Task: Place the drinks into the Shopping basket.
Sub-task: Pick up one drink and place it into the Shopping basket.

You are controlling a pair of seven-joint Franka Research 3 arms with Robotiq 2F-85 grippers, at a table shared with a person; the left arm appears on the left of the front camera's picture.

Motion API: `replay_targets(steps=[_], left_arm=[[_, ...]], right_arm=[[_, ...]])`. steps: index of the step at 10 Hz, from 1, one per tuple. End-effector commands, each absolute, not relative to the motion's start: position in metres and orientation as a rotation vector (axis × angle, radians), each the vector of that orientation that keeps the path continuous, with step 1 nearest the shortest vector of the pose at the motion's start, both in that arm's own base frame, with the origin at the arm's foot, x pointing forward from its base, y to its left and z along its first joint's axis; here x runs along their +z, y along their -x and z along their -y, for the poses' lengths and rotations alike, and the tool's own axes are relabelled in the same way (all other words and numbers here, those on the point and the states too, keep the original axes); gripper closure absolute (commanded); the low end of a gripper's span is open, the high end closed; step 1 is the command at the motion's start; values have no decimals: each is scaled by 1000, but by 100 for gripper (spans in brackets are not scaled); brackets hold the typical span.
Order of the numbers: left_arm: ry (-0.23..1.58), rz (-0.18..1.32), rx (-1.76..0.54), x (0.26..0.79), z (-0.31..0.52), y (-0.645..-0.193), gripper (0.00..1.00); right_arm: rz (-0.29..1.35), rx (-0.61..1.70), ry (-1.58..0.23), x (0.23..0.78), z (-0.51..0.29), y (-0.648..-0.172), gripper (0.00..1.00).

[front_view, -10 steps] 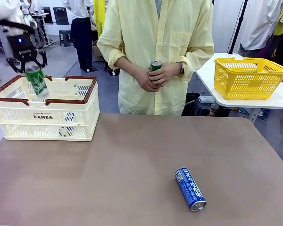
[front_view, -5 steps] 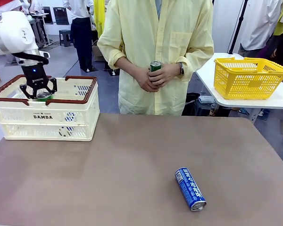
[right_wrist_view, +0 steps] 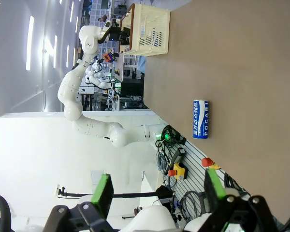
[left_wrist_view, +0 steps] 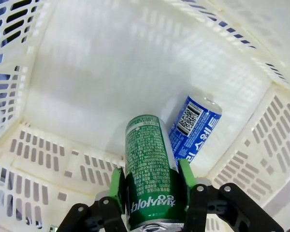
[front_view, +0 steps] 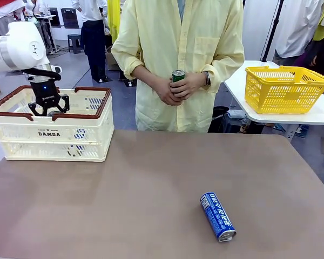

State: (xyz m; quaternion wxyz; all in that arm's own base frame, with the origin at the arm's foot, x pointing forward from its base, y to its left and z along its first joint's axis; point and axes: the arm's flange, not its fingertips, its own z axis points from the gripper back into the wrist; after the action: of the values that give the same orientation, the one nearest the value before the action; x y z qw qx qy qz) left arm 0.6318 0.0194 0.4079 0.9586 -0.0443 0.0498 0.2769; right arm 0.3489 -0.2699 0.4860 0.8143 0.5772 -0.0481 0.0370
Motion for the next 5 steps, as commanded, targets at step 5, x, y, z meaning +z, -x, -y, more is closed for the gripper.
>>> replay_targets(steps=[5], left_arm=[[82,-51,571,436,-23,-622,0]], right_arm=[[84,78,-1219,488,269,-347,0]])
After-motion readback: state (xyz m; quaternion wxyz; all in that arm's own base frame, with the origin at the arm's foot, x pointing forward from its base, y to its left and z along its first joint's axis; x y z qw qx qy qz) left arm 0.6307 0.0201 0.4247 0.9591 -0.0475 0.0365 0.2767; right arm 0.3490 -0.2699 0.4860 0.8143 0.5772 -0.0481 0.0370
